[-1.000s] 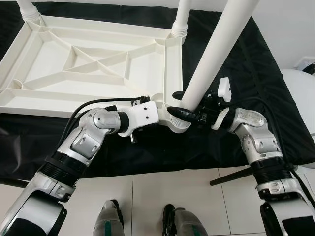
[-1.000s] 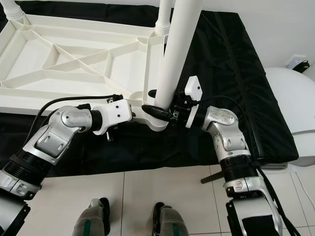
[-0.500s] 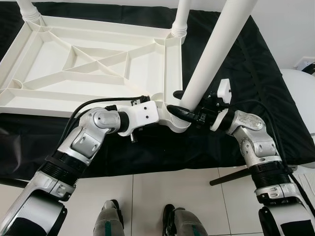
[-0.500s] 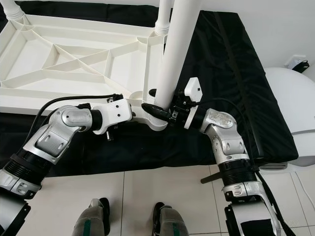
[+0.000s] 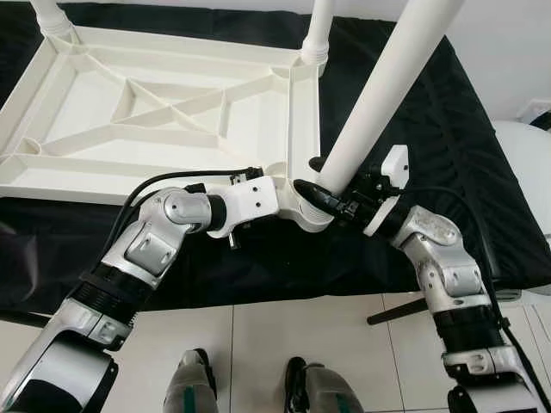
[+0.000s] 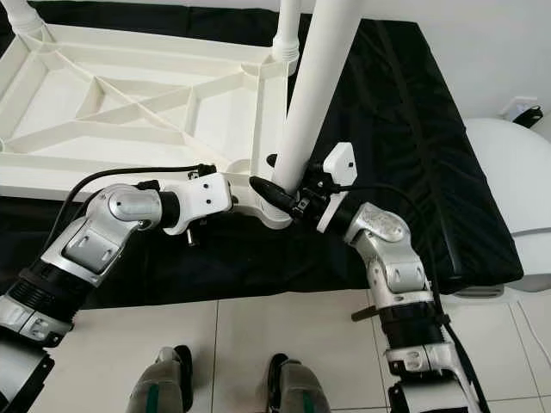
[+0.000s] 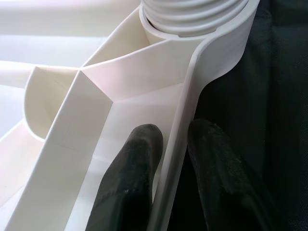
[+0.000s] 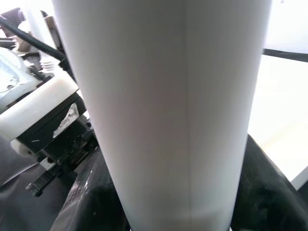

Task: Building children table

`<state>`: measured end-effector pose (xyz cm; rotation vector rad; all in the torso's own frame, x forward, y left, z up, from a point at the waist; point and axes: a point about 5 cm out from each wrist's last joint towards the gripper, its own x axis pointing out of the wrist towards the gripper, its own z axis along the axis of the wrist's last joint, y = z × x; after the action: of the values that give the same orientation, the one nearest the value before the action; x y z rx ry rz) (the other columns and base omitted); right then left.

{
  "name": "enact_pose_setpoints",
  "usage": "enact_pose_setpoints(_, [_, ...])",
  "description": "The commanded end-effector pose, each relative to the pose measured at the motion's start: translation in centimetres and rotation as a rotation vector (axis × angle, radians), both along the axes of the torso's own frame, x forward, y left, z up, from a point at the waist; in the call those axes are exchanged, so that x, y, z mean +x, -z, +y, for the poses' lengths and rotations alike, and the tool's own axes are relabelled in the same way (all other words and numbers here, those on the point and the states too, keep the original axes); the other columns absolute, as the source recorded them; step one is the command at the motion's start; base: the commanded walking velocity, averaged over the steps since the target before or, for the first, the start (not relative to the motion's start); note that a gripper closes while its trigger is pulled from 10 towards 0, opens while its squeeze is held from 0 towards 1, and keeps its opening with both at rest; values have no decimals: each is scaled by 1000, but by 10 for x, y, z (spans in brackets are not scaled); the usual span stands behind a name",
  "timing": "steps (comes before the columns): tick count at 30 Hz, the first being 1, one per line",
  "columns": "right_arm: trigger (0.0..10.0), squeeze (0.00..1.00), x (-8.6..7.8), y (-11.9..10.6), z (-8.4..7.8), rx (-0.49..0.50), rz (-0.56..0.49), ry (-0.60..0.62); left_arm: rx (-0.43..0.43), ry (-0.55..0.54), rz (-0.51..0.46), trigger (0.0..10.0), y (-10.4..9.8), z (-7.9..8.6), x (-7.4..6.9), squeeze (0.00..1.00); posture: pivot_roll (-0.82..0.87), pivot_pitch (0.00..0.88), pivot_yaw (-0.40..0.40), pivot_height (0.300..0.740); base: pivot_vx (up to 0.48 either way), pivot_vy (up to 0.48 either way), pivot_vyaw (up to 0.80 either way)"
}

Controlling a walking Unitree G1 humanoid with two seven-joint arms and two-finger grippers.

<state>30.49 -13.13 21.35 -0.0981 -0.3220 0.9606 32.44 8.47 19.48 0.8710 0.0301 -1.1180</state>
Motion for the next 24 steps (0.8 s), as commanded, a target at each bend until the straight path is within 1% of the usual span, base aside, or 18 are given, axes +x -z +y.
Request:
enact_pose_setpoints(1, [10000,0,-4,-2,-2,53,4,27,20,-28,-8,10000,3,4,4,0,77,234,-28,740,0,0,0])
enact_pose_setpoints(9, [10000,0,-12,0,3,84,8,72,19,-25,-10,10000,3,3,4,0,76,227,-31,740,0,0,0])
enact_pose_setpoints(11, [10000,0,-16,1,7,100,8,112,19,-23,-11,10000,4,2,4,0,75,222,-31,740,0,0,0])
enact_pose_setpoints(16, [10000,0,-17,1,9,107,11,136,19,-21,-12,10000,4,1,4,0,75,219,-32,740,0,0,0])
enact_pose_setpoints(20, [10000,0,-16,2,10,109,16,212,19,-18,-14,10000,3,2,5,0,75,220,-30,740,0,0,0])
enact_pose_setpoints(24, [10000,0,-15,3,11,110,17,251,20,-18,-15,10000,3,2,5,0,75,221,-30,740,0,0,0])
